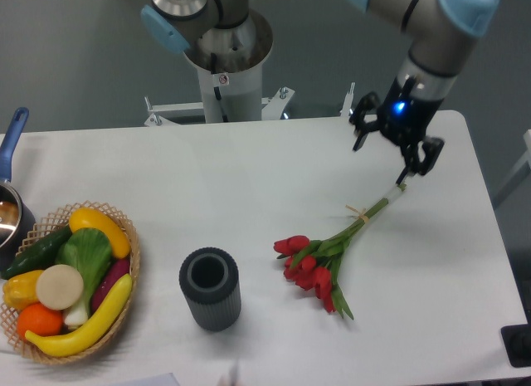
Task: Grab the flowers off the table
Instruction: 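Move the open gripper down toward the tulip stems near the twine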
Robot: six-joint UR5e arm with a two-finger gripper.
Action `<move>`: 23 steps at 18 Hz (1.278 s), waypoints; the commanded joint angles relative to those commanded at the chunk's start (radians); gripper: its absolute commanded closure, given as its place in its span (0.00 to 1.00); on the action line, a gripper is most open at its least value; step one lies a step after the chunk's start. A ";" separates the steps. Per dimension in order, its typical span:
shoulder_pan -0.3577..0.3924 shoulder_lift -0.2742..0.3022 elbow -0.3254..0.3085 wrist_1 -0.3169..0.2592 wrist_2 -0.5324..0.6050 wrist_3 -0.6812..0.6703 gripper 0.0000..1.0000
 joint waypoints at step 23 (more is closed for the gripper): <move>-0.092 -0.218 -0.049 0.186 0.012 -0.038 0.00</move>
